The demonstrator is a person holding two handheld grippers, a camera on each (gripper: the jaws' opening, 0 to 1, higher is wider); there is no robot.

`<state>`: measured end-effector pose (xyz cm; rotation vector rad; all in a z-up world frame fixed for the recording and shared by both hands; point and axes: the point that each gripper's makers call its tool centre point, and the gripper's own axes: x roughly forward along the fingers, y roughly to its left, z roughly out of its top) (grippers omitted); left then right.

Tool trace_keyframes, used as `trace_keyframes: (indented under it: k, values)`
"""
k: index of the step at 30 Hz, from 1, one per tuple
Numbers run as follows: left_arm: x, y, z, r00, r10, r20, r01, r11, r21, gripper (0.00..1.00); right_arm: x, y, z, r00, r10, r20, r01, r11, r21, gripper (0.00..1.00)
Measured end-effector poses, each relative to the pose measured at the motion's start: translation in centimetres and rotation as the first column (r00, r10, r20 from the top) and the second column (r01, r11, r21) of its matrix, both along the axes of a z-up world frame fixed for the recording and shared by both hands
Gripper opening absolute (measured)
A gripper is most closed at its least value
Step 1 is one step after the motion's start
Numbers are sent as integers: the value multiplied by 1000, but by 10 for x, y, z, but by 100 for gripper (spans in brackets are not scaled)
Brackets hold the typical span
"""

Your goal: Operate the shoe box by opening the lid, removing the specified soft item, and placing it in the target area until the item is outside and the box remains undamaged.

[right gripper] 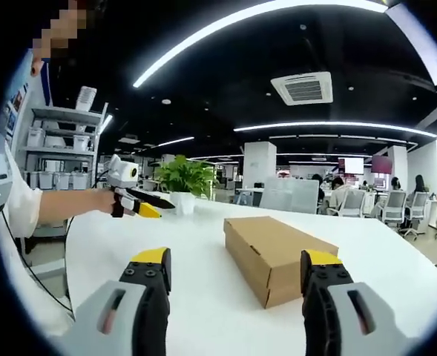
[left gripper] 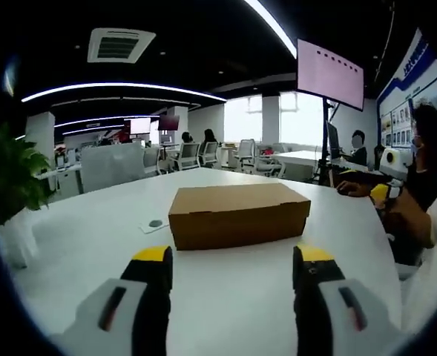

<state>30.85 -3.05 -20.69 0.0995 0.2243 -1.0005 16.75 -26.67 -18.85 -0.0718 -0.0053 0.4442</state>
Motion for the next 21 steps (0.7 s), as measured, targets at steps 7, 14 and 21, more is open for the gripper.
trace_keyframes:
  k: [7, 14, 21]
  values:
    - [18, -4, 3, 1000, -12, -15, 11, 1000, -27, 68, 15, 0, 8, 1000, -15, -8, 15, 1000, -7, 73]
    - [27, -13, -4, 999, -16, -37, 15, 999, -31, 68, 22, -6, 18, 998, -61, 16, 62, 998, -25, 73]
    - [40, -16, -18, 997, -68, -26, 69, 997, 45, 73, 29, -35, 2, 984, -177, -32, 178, 984, 14, 75]
